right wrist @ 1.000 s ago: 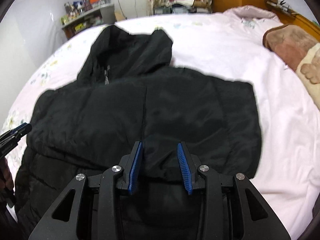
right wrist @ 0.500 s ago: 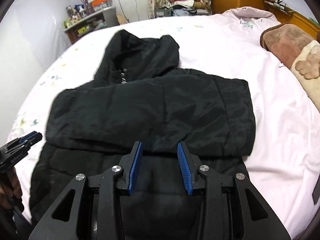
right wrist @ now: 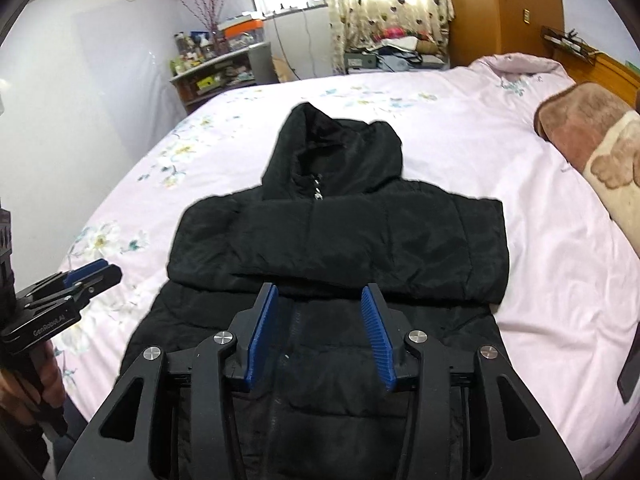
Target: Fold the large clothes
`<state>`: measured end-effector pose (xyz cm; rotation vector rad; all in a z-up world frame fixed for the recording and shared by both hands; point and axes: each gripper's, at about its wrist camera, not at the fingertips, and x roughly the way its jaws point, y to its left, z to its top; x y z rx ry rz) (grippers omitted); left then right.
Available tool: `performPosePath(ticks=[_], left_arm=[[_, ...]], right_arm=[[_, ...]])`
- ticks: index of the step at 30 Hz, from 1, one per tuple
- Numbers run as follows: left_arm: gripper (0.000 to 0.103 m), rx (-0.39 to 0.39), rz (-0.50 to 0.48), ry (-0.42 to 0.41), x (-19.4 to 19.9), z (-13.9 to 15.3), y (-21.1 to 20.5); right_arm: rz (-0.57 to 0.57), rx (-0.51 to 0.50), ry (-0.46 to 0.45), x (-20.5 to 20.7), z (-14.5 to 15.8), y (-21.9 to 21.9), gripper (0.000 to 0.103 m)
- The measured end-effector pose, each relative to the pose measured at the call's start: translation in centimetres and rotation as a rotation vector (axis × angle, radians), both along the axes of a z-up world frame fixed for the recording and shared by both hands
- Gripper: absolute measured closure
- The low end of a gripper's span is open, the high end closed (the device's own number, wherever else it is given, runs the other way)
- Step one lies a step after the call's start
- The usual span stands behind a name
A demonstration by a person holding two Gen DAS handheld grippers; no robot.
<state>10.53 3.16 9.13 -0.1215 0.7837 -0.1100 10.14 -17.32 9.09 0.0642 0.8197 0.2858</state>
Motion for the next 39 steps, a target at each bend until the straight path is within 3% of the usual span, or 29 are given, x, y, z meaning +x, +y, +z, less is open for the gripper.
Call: performPosePath(ticks=[10,17,22,30,36,38,39], left_arm=[[0.046,-0.007,-0.036,-0.046,7.1,3.0,-0.9],[0.044,0.013,-0.063,-0.024,15.4,2.5,-1.3],[0.043,0.008,-0.053,0.020,21.6,0.6,-1.2],[0.043,0.027,-0.035,0.113,31.1,-5.0,-2.0],[0.044,0.071,-0.031,0.107,36.0,-7.8,-2.7],[0.051,0.047,-0.029,0.088,37.0,-8.2,-2.6],[0.064,0.035,-0.025,0.091,37.5,-8.5,-2.6]], right_arm=[[0.015,-0.042,-0.039,5.8,2.9,0.3,0.058],[0.012,-0.040,-0.021,13.6,2.6,0.2,0.058],[-0.028,-0.009,0.025,19.6,0.9,-0.7,0.057],[-0.075,-0.004,0.133,29.0,-4.7,-1.9,0.057],[-0.089,-0.019,0.152,34.8,-7.9,-1.9,0.057],[-0.087,-0.024,0.142,36.2,-8.5,-1.6,0.057],[-0.090,-0.027,0.143,36.9,-8.9,-1.4,0.057]])
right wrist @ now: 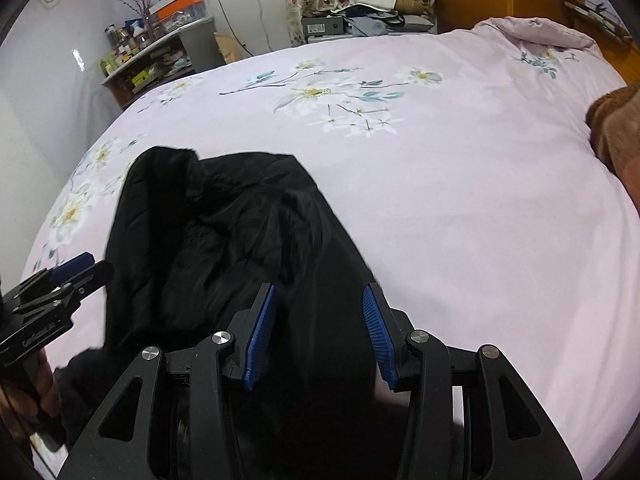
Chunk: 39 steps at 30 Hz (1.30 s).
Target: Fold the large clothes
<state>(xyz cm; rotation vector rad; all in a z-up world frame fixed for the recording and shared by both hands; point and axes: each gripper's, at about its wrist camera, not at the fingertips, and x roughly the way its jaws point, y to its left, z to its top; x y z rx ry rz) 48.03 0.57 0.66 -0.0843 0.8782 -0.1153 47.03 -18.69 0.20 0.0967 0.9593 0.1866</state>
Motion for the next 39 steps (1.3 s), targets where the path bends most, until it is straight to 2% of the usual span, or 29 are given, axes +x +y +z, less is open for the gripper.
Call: performPosePath(ticks=[1,3,4,5,7,12,16,19,24,28,33,36,39], left_arm=[[0.071,-0.012,0.004,0.008,0.4,-0.4,0.1],[0.096,-0.035,0.004,0.029,0.9,-1.1,0.3],[0.098,-0.043,0.000,0.025,0.7,-1.2,0.3],[0.101,-0.043,0.000,0.015,0.3,-1.1,0.4],[0.102,-0.065,0.000,-0.018,-0.9,0.0,0.8],[0.102,-0.162,0.005,-0.106,-5.9,4.5,2.6],[0.102,-0.196,-0.007,-0.171,-11.4,7.9,3.5],[0.102,-0.225,0.003,-0.195,-15.5,9.2,4.4],[0.102,-0.271,0.016,-0.194,-22.1,9.2,5.2],[0.102,-0.276,0.024,-0.144,-25.6,7.3,5.1],[0.102,-0.233,0.044,-0.025,-28.1,3.6,5.2],[0.102,-0.191,0.056,0.016,-29.3,2.2,5.7],[0.101,-0.191,0.073,0.033,-31.1,1.7,6.4]], right_arm=[[-0.002,-0.004,0.006,0.7,-0.4,0.2,0.057],[-0.009,-0.014,0.026,1.6,-1.1,0.6,0.057],[-0.018,-0.020,0.031,1.6,-1.2,0.7,0.072],[-0.026,-0.017,0.030,1.5,-1.2,0.7,0.094],[-0.026,0.018,-0.001,0.4,-0.4,0.4,0.095],[-0.025,0.099,-0.102,-5.2,4.4,-1.1,0.095],[-0.017,0.157,-0.160,-12.0,8.1,-2.4,0.095],[-0.020,0.189,-0.179,-16.7,9.5,-3.2,0.096],[-0.042,0.235,-0.159,-22.9,8.9,-4.1,0.096],[-0.051,0.243,-0.100,-26.3,6.6,-4.2,0.096],[-0.060,0.237,0.024,-29.2,2.7,-4.5,0.096],[-0.066,0.232,0.061,-30.4,1.7,-4.7,0.096],[-0.081,0.252,0.083,-31.5,1.5,-5.1,0.096]])
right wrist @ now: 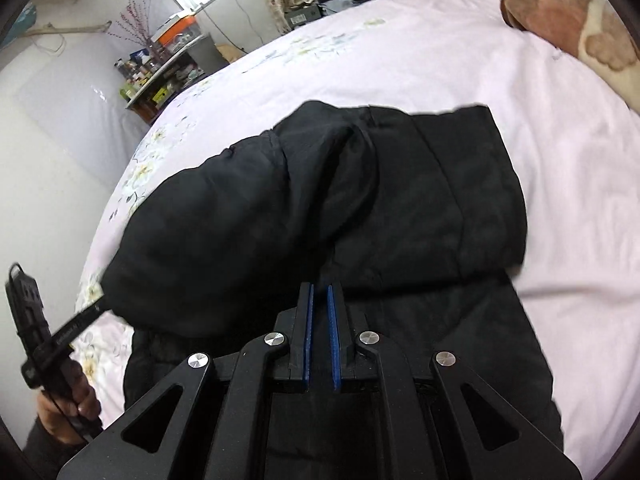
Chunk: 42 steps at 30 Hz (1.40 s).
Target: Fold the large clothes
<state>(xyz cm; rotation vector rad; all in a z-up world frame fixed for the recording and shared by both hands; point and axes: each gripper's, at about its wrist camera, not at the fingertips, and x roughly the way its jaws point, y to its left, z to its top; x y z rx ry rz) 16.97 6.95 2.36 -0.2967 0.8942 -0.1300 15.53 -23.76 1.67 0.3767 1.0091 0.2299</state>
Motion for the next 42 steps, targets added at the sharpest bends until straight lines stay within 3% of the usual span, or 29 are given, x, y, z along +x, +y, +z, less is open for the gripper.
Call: performPosePath(ticks=[3,4,5,6,8,9,13,15,16,18,21,23,28,30,34,37,39,42], left_arm=[[0.100,-0.018,0.017,-0.006,-1.1,0.4,0.8],[0.098,-0.024,0.022,-0.014,-1.1,0.8,0.9],[0.091,-0.024,0.025,-0.023,-0.9,1.1,0.7],[0.074,-0.023,0.022,-0.034,-0.7,1.4,0.4],[0.050,-0.024,0.015,-0.052,0.0,1.6,-0.4],[0.048,-0.027,0.009,-0.061,0.6,1.6,-0.9],[0.049,-0.040,-0.056,-0.058,2.1,1.1,-3.5],[0.049,-0.031,-0.098,-0.090,2.1,1.1,-5.0],[0.049,-0.021,-0.109,-0.100,2.1,0.6,-5.5],[0.049,-0.012,-0.119,-0.048,2.4,-1.5,-6.2],[0.054,-0.008,-0.110,0.082,2.6,-7.0,-6.0],[0.054,-0.009,-0.115,0.058,1.9,-8.2,-5.8],[0.054,0.033,-0.137,0.071,1.8,-7.2,-6.2],[0.055,0.030,-0.152,0.070,1.2,-6.1,-6.1],[0.055,0.029,-0.119,-0.018,0.4,-3.1,-4.7],[0.054,0.053,-0.041,-0.117,2.3,-0.7,-4.2],[0.054,0.067,0.005,-0.126,4.6,-0.7,-3.8],[0.054,0.088,0.042,-0.058,8.0,-3.3,-3.2]], right_arm=[[-0.008,0.029,-0.033,-0.9,0.7,-0.2,0.080],[-0.010,0.050,-0.042,-0.8,1.1,-0.2,0.068],[-0.008,0.068,-0.045,-0.7,1.1,-0.3,0.058],[-0.004,0.090,-0.046,-0.2,1.1,0.0,0.056],[0.004,0.105,-0.030,0.8,0.3,0.5,0.056],[0.007,0.109,-0.017,1.4,-0.2,0.9,0.056],[0.039,0.144,0.050,3.2,-2.5,3.0,0.057],[0.050,0.106,0.037,2.7,-2.8,3.7,0.092],[0.058,0.088,0.037,2.6,-3.3,4.2,0.099],[0.045,0.061,0.060,2.3,-4.6,4.3,0.099],[0.034,0.044,0.116,2.2,-7.3,4.0,0.099],[0.036,0.043,0.122,2.0,-8.0,4.0,0.099],[0.055,0.001,0.102,1.7,-6.6,4.2,0.092],[0.061,-0.041,0.040,1.0,-4.4,4.1,0.091],[0.061,-0.113,-0.116,1.1,0.0,3.7,0.090],[0.060,-0.154,-0.162,3.7,1.2,3.9,0.087],[0.055,-0.169,-0.176,5.7,1.3,4.1,0.087],[0.033,-0.203,-0.154,8.7,0.1,4.2,0.087]])
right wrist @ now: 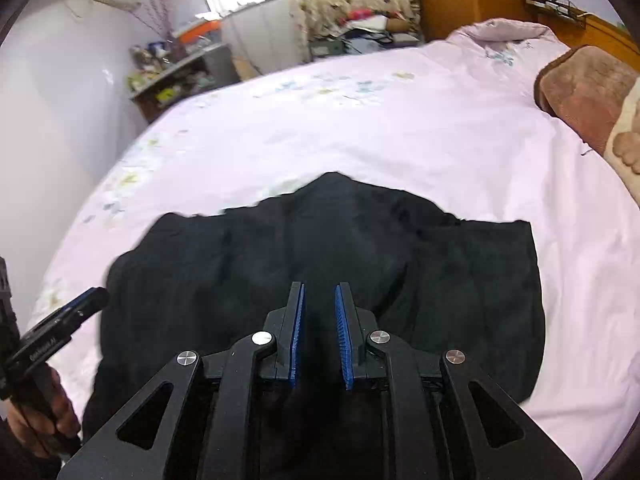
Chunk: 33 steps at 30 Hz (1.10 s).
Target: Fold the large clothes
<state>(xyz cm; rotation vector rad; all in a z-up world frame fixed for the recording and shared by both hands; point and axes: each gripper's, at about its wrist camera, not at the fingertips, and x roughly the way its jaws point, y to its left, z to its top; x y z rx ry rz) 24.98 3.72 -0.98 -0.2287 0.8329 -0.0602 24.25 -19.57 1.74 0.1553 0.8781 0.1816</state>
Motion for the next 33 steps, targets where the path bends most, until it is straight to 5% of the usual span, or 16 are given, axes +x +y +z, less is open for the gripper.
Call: performPosePath(ticks=[4,9,13,19,25,33], left_arm=[[0.053,0.028,-0.022,0.048,0.0,-5.4,0.7],[0.053,0.034,-0.032,0.035,-0.3,-5.8,0.6],[0.056,0.016,-0.034,0.055,-0.8,-2.8,0.8],[0.056,-0.049,-0.128,-0.044,-4.9,0.2,-1.5],[0.054,0.016,-0.176,0.049,-4.8,-5.1,-4.6],[0.054,0.073,-0.191,0.041,-4.9,-6.6,-5.6]], right_arm=[[-0.004,-0.021,0.101,1.9,-4.1,-0.8,0.090],[-0.011,-0.070,0.093,0.9,-6.3,-0.3,0.092],[-0.039,-0.058,0.098,0.2,-3.7,-0.1,0.089],[0.053,0.030,-0.068,-6.4,1.5,2.6,0.089],[0.119,-0.032,0.088,-6.1,-4.4,5.5,0.089],[0.097,-0.037,0.110,-6.0,-9.0,4.6,0.095]])
